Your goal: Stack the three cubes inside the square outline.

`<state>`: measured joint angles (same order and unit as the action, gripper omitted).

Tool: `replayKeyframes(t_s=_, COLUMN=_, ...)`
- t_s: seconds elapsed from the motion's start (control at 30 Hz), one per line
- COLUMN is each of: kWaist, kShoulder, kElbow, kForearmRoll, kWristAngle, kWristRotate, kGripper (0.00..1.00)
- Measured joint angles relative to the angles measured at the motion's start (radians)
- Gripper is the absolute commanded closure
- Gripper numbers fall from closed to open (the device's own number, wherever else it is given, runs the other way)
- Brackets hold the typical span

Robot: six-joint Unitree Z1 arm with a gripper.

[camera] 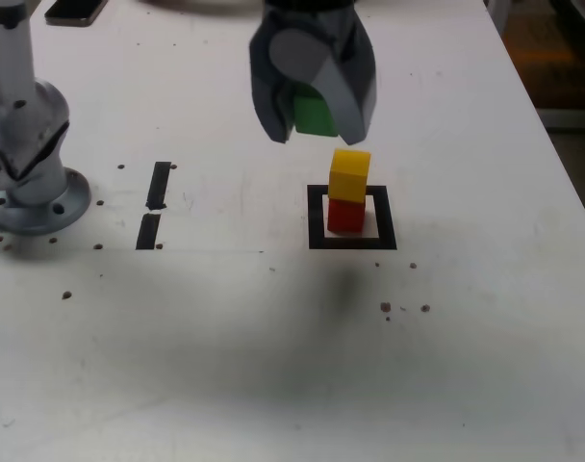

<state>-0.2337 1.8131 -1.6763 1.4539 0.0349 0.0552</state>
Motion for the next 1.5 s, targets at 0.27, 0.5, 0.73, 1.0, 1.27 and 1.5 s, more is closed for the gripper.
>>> replayKeyframes(t_s=0.27, kWaist=0.05, kShoulder=0.063, kElbow=-0.011, kForearmRoll=-0.016, kWristAngle=0.011, kWristRotate=0.043, kGripper=0.68)
replayKeyframes(t_s=0.5, kWaist=0.08, kShoulder=0.096, kElbow=-0.035, kForearmRoll=-0.041, kWristAngle=0.016, kWristRotate=0.076, kGripper=0.68)
replayKeyframes(t_s=0.73, kWaist=0.084, kShoulder=0.108, kElbow=-0.037, kForearmRoll=-0.06, kWristAngle=0.018, kWristRotate=0.079, kGripper=0.65)
replayKeyframes(t_s=1.0, kWaist=0.087, kShoulder=0.109, kElbow=0.015, kForearmRoll=-0.124, kWristAngle=0.019, kWristRotate=0.079, kGripper=0.63)
replayKeyframes(t_s=1.27, kWaist=0.096, kShoulder=0.108, kElbow=0.058, kForearmRoll=-0.196, kWristAngle=0.019, kWristRotate=0.079, kGripper=0.58)
replayKeyframes(t_s=1.5, kWaist=0.118, kShoulder=0.102, kElbow=0.094, kForearmRoll=-0.204, kWristAngle=0.019, kWristRotate=0.08, kGripper=0.51)
